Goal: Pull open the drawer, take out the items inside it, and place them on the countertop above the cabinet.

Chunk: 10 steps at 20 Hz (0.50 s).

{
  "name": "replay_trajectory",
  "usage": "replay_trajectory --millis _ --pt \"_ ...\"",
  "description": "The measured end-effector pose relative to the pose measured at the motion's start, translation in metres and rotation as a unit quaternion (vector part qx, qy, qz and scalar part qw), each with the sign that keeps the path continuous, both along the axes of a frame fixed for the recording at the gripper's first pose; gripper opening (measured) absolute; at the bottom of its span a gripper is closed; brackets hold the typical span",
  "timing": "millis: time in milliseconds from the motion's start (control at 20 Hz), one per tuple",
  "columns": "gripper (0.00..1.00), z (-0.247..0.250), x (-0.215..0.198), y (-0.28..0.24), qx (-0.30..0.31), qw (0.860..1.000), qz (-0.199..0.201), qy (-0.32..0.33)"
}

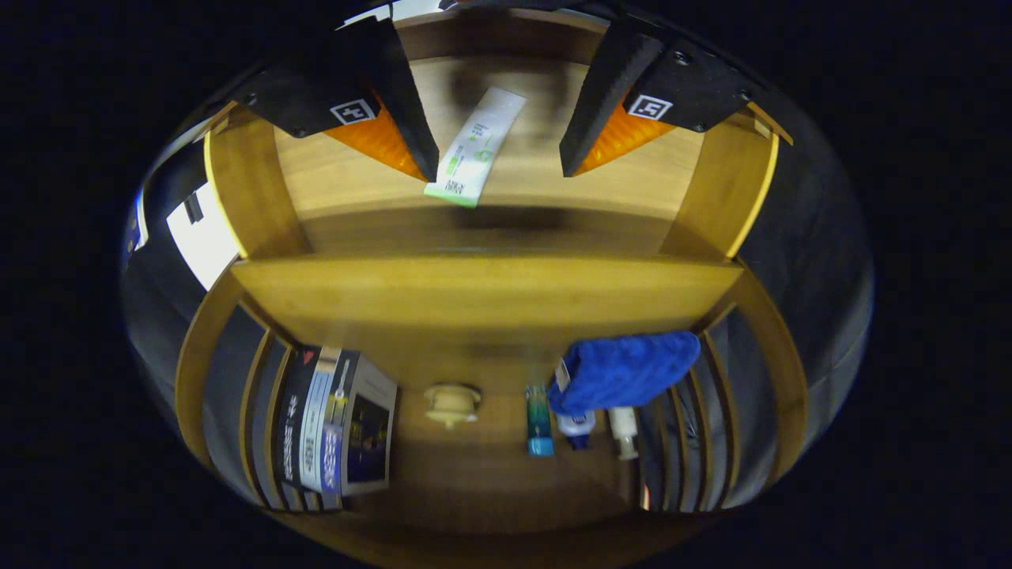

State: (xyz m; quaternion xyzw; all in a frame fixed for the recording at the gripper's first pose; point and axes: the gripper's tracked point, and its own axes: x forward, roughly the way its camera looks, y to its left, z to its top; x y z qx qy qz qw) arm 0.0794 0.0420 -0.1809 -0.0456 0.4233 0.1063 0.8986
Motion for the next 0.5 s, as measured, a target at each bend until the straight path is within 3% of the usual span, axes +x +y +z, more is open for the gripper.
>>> replay_trajectory --millis 200,500 --pt "1.0 -0.039 0.004 -0.016 -0.033 0.996 -0.038 0.075" --pt "0.98 -0.066 -0.001 -0.013 -0.032 0.986 -0.044 0.155"
